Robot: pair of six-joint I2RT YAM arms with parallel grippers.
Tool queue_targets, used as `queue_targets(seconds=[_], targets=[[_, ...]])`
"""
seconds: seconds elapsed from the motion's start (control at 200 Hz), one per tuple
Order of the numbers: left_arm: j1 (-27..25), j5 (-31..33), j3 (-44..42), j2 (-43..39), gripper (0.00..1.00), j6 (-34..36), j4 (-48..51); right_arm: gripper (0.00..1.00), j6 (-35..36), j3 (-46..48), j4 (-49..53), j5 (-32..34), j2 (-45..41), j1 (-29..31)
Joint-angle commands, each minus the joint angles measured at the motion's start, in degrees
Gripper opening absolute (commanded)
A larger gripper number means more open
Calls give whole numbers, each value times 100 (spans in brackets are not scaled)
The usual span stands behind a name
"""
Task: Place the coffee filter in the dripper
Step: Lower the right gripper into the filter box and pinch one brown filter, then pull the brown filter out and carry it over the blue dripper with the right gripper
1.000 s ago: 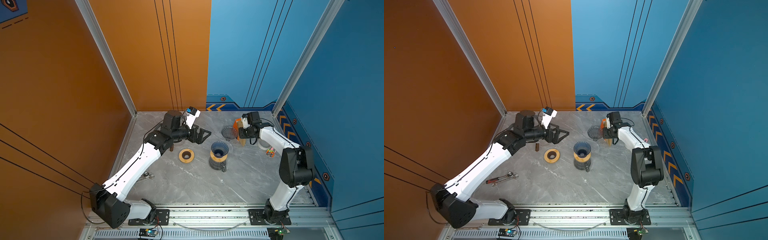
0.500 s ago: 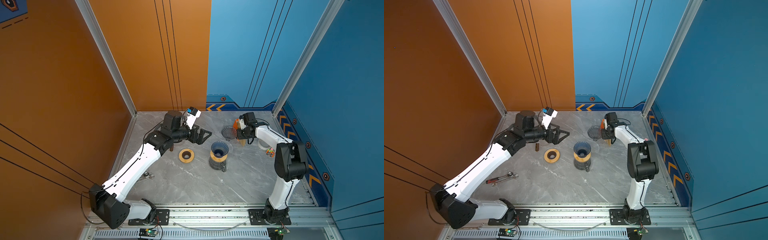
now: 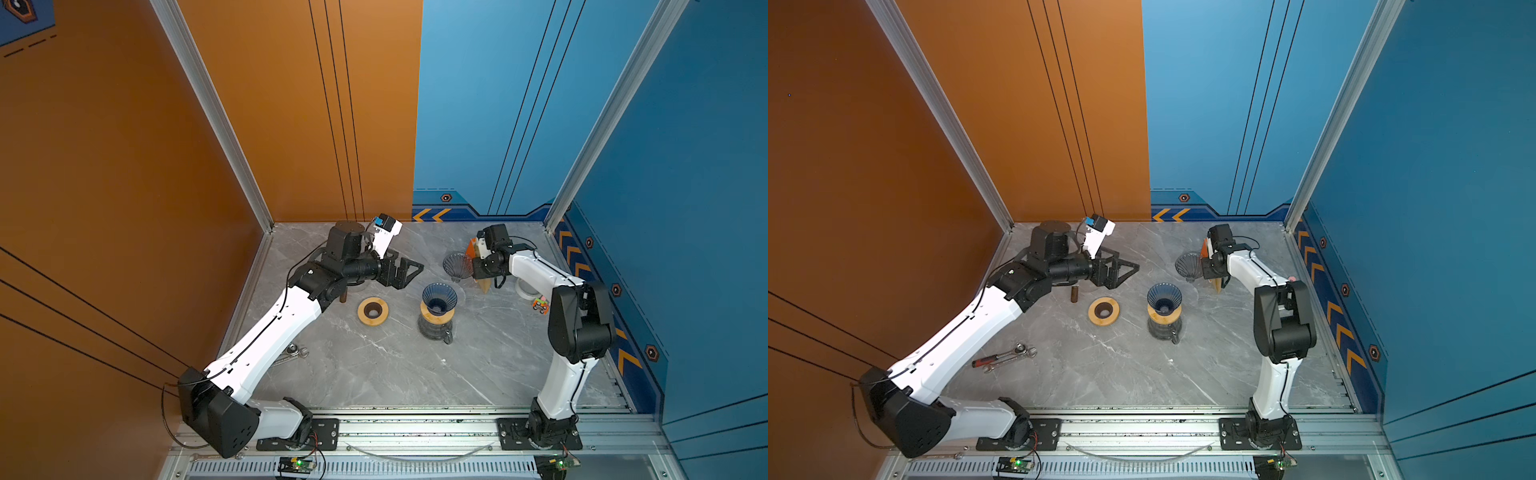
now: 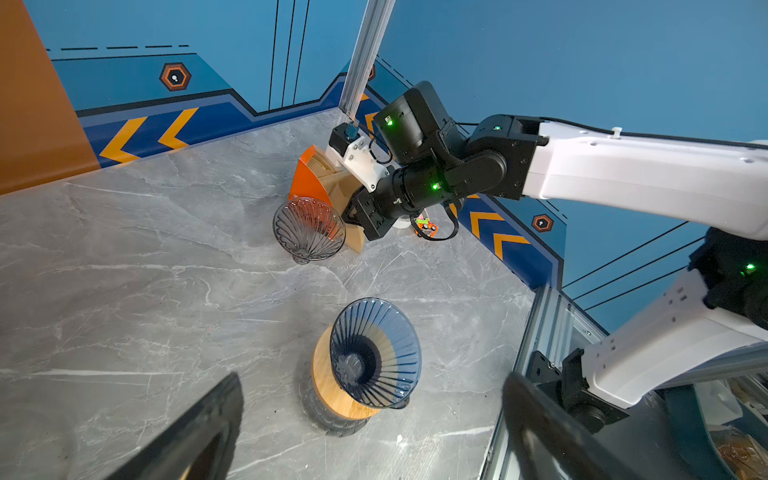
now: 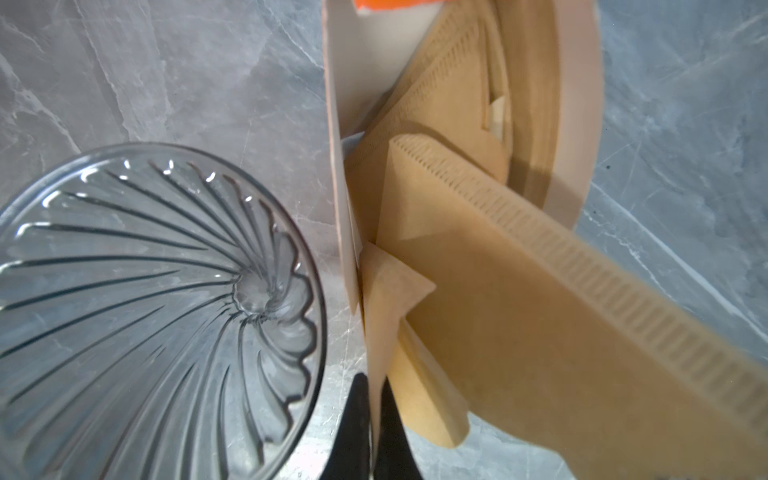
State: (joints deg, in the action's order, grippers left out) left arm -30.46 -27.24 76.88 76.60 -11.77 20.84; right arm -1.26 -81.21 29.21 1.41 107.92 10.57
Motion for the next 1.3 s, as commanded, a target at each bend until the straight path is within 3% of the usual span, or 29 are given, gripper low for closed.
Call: queue_targets(seconds=[0.0,0.315,0.741,1.021,1.292], targets=[[-57,-18,20,-101,98,74,122,0,22,38,306,250,-567,84],[-39,-4,63,-171,98,28,170,0,-6,182,1130,727,-1681,507],[88,34,116,-206,98,-44,218,0,-124,-122,2572,756,-3101,1318],[223,55,151,-267,98,-18,288,0,-216,-641,3267,551,-3286,2002],[441,-219,187,-470,98,322,412,0,-205,-1219,3769,452,-2855,2634]])
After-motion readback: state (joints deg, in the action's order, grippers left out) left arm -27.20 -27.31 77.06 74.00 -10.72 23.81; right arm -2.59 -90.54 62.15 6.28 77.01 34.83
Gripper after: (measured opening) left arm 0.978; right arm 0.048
